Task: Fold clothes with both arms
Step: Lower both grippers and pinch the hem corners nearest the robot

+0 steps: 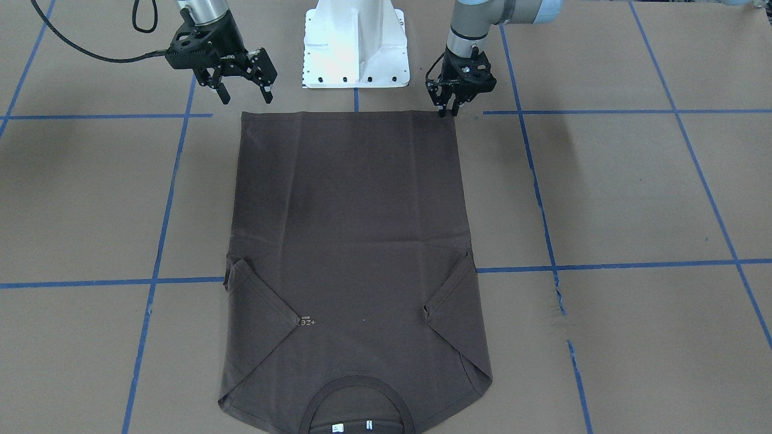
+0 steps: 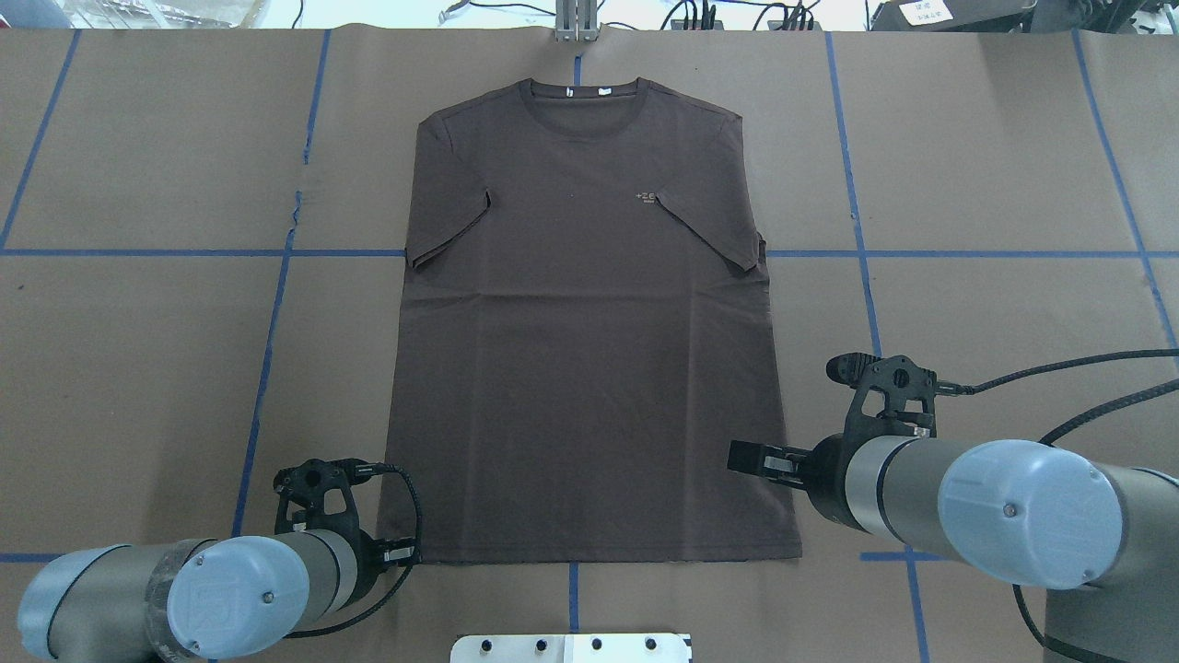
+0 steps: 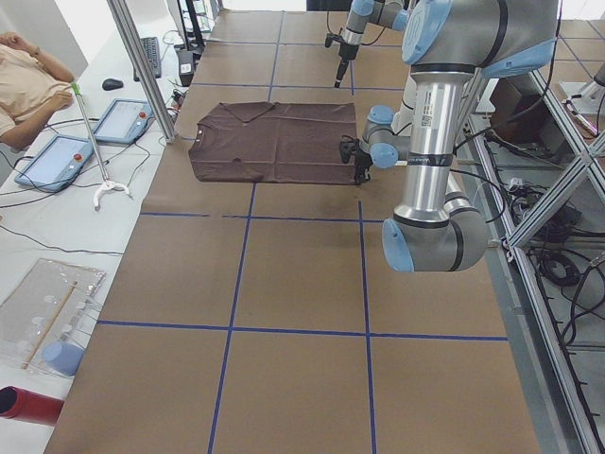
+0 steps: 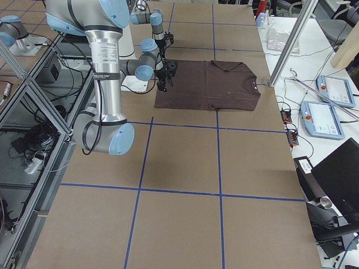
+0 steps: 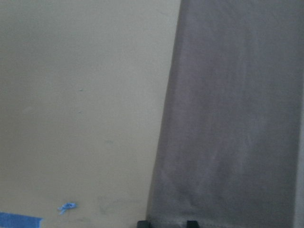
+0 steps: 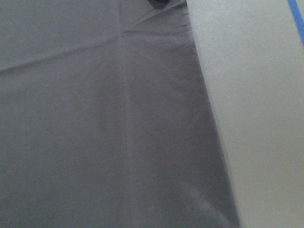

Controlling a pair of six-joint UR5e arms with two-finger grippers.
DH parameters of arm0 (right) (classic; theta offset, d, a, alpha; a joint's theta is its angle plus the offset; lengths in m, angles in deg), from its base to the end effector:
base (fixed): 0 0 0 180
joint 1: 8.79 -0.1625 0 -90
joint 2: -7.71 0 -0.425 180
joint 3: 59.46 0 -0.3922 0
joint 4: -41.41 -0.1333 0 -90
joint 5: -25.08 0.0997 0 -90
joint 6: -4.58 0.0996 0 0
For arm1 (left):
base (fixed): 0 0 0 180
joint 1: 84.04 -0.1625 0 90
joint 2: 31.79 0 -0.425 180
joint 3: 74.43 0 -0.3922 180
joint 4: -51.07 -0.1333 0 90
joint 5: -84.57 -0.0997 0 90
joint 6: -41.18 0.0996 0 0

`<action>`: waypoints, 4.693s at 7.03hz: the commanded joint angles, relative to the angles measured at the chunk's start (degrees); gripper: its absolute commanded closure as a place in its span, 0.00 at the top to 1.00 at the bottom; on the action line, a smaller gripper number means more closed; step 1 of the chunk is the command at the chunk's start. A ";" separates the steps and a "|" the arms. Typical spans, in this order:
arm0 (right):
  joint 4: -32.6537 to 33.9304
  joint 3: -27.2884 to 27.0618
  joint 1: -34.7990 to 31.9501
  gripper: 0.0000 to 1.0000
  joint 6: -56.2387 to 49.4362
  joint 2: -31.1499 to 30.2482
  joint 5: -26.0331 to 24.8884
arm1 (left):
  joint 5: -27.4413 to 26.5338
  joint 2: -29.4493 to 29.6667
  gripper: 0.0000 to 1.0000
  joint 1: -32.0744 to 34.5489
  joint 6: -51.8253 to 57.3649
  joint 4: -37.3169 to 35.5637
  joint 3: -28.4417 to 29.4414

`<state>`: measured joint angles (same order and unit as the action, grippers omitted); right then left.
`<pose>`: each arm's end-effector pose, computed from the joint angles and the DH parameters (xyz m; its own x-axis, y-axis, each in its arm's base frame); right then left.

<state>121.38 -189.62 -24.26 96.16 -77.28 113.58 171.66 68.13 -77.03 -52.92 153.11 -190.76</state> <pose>-0.3996 -0.2516 0.2827 0.5419 0.1786 0.8212 -0.3024 0.9531 -0.0077 0.5092 -0.2020 0.3410 0.6473 -0.1515 -0.7470 0.2063 0.9783 -0.0197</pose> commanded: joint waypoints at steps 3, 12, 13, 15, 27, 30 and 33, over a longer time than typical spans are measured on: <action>0.02 0.09 0.08 0.96 0.09 -0.09 -0.17 | -0.17 0.45 0.00 0.11 -0.12 0.18 -0.47; 0.11 7.29 9.91 0.65 9.74 -3.51 -11.07 | -2.63 0.62 0.00 0.55 -0.12 0.79 -0.47; 0.11 7.47 11.06 0.63 10.28 -4.12 -11.15 | -2.63 0.62 0.00 0.55 -0.12 0.70 -0.47; 0.11 8.08 12.82 0.61 11.86 -4.13 -11.85 | -3.33 0.62 0.00 0.55 -0.12 0.62 -0.47; 0.02 9.40 14.59 0.12 12.66 -3.43 -12.56 | -3.33 0.62 0.00 0.64 -0.12 0.53 -0.47; 0.02 9.05 14.59 0.00 12.57 -3.43 -12.65 | -3.33 0.62 0.00 0.72 -0.12 0.53 -0.56; 0.80 3.73 14.06 0.00 12.13 -3.25 -13.44 | -2.55 -0.25 0.00 0.99 0.14 -1.13 -6.23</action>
<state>121.62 -182.48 -9.85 108.49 -80.46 100.29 168.65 68.49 -76.19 -52.97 153.10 -193.33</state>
